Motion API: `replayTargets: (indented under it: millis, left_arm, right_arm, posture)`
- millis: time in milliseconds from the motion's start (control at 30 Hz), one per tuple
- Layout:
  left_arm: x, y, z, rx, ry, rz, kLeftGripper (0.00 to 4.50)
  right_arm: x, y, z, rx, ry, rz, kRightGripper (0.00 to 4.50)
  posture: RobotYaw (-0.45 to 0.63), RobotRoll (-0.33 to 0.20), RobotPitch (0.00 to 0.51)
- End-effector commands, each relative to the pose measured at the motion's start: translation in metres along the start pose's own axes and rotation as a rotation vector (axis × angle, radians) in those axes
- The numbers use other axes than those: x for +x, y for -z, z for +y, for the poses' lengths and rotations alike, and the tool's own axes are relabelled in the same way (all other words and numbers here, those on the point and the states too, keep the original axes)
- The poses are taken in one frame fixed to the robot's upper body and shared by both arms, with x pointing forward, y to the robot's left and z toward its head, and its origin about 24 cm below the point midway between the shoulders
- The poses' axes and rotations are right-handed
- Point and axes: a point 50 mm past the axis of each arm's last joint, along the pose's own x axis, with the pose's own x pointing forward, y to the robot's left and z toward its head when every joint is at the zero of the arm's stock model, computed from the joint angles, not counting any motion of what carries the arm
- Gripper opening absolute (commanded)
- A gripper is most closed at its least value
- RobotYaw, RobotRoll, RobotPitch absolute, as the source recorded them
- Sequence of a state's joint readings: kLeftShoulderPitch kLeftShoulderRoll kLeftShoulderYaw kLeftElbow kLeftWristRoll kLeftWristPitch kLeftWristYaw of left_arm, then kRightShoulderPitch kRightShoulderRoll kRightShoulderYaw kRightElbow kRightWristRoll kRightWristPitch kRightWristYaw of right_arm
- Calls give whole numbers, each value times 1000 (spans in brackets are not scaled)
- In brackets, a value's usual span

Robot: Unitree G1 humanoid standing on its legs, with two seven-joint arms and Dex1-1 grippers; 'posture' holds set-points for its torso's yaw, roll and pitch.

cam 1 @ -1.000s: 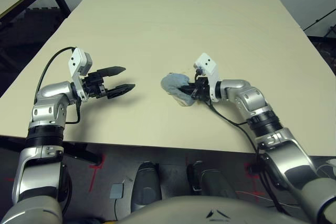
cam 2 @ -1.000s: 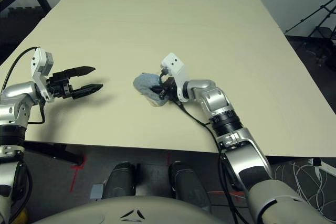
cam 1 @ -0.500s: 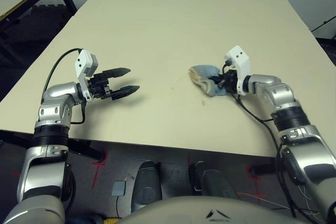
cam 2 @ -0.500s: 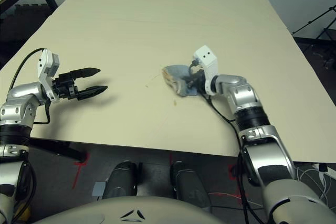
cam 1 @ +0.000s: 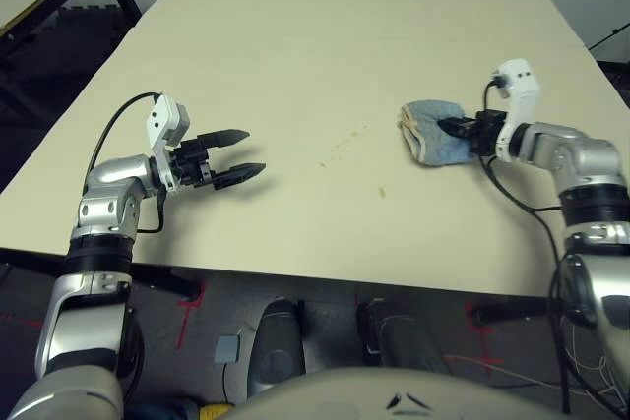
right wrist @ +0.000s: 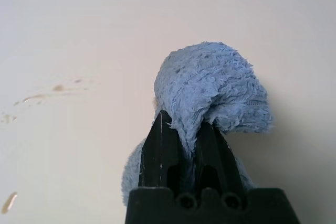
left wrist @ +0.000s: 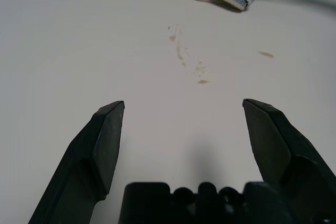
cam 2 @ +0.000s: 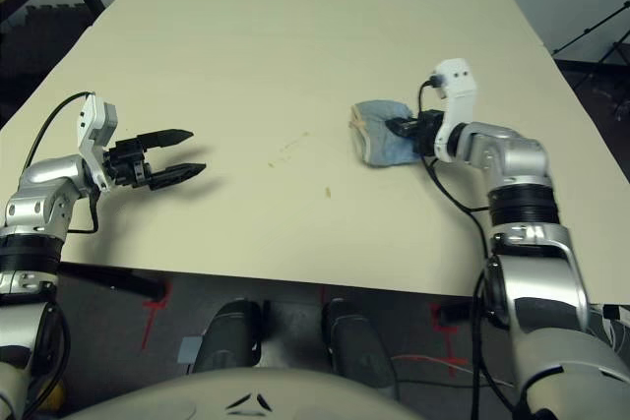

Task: Wipe the water off the table with a rag.

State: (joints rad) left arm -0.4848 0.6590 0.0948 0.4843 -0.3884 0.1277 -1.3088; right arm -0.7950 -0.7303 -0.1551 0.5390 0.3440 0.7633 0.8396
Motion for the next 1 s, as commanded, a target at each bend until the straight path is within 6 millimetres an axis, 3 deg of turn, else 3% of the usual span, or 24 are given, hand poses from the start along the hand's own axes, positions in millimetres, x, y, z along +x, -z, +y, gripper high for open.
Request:
replayTargets:
  millis: [33,167,433,733,867,1000]
  left_arm:
    - [6,-1,2,15,18,13,4500]
    - [7,-4,5,22,19,8,4500]
    - [6,-7,9,33,24,10,4500]
    - [3,-9,10,39,24,18,4500]
    - [2,-8,9,39,19,19,4500]
    - [1,-8,9,37,4,7,4500]
  right_arm:
    - [-18,-18,-4,-40,-3,-27,16]
    - [-31,-9,-14,-41,29,22,16]
    - [-45,34,-33,-6,104,151,16]
    - [-47,69,-53,9,206,219,16]
    - [-43,78,-58,-21,270,209,1475]
    - [-47,66,-67,-87,373,107,2971]
  posture:
    - [-152,0,89]
    - [-159,0,84]
    - [-162,0,83]
    - [-157,0,88]
    - [-155,0,91]
    - [-154,0,93]
